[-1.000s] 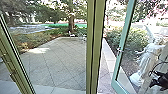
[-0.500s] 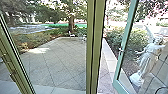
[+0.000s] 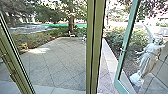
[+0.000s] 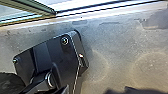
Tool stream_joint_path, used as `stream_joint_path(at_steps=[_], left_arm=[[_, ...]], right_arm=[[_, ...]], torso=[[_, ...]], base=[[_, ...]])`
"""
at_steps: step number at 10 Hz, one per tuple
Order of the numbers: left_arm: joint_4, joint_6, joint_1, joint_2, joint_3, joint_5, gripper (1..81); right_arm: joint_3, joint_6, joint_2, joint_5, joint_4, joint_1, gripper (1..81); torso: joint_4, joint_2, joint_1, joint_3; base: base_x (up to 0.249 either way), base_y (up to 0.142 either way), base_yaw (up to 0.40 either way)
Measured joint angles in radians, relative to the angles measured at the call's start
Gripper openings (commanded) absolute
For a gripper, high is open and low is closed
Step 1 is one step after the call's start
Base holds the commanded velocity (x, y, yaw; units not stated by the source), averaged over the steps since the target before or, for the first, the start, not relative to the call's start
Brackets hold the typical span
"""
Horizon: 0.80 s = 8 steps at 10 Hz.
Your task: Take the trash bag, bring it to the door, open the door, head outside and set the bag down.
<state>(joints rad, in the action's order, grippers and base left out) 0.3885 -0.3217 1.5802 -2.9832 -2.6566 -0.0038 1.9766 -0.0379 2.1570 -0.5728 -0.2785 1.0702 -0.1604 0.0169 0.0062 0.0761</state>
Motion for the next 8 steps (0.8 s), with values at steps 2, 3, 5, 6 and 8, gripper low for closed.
stream_joint_path(at_steps=[2,3,5,6,8], left_arm=[[0.000,-0.004,-0.010,0.000,0.000,-0.001,1.0],[-0.001,-0.004,-0.011,0.000,0.000,-0.001,1.0],[-0.001,-0.007,-0.011,-0.001,-0.015,0.000,1.0],[-0.001,-0.007,-0.011,-0.007,-0.035,0.000,1.0],[-0.001,-0.007,-0.013,-0.032,-0.068,0.000,1.0]], right_arm=[[-0.014,0.005,0.069,0.101,-0.002,0.117,81.1],[-0.022,0.009,0.111,0.164,-0.006,0.170,81.1],[-0.042,0.011,0.167,0.287,-0.011,0.265,81.1],[-0.042,0.011,0.190,0.345,-0.013,0.302,81.1],[-0.034,0.012,0.279,0.428,-0.014,0.358,81.1]], torso=[[0.000,0.000,0.000,0.000],[0.000,0.000,0.000,-0.001],[0.000,0.000,-0.001,-0.001],[0.000,0.001,-0.001,-0.001],[0.000,0.001,-0.002,-0.001]], base=[[0.000,0.000,0.000],[0.000,0.000,0.000],[0.000,0.000,0.000],[0.000,0.000,0.000],[0.000,0.000,0.000]])
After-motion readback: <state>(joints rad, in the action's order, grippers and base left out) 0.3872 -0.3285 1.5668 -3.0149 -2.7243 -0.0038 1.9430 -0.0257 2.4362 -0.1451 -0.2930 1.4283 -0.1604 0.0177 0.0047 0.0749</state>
